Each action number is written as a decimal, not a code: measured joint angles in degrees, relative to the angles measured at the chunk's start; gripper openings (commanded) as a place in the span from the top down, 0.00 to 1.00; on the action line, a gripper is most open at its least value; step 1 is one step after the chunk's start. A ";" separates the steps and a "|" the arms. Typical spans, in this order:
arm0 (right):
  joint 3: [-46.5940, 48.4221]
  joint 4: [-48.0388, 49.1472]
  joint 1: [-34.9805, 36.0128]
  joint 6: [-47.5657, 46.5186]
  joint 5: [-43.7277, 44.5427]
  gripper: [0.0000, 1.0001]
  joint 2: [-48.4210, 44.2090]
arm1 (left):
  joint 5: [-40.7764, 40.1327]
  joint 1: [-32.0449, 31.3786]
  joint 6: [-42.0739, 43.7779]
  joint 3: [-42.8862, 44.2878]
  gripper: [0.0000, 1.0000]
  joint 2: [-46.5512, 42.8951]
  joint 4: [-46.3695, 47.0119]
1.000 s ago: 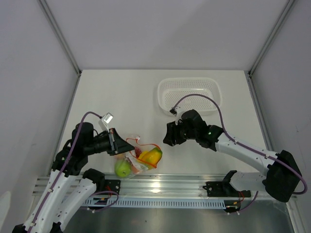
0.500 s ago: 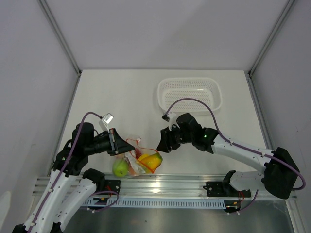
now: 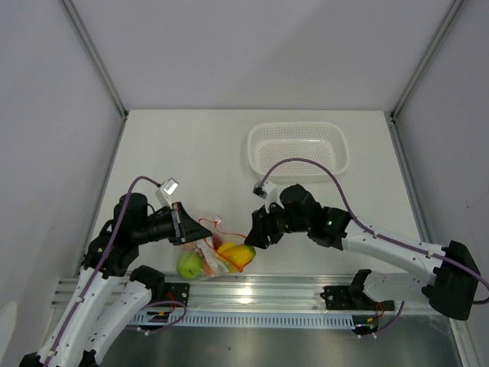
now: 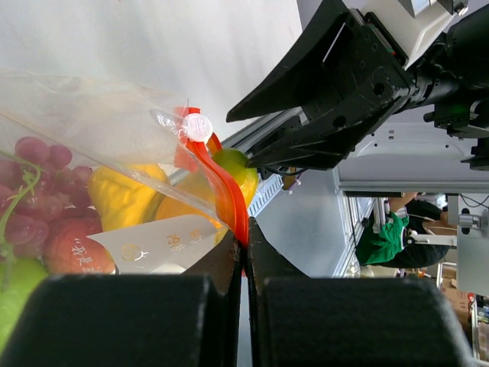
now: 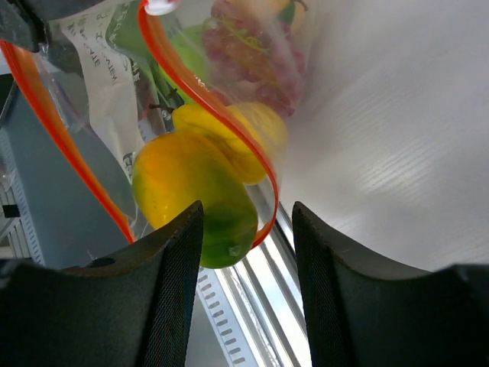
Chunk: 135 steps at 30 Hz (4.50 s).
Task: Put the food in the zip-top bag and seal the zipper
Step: Adjust the zipper food storage bag at the center of the board.
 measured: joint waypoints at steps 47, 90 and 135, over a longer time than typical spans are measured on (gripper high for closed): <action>9.09 -2.25 2.36 -5.88 9.53 1.00 16.44 | -3.56 0.00 2.64 -0.94 0.99 -1.92 -4.26; 17.38 -16.61 10.78 18.08 22.21 1.00 7.85 | -6.71 -4.52 0.87 -5.11 0.99 -3.78 0.04; 21.24 -14.93 9.79 15.74 24.06 0.34 7.98 | -1.18 -5.66 4.00 -2.82 0.99 2.32 7.50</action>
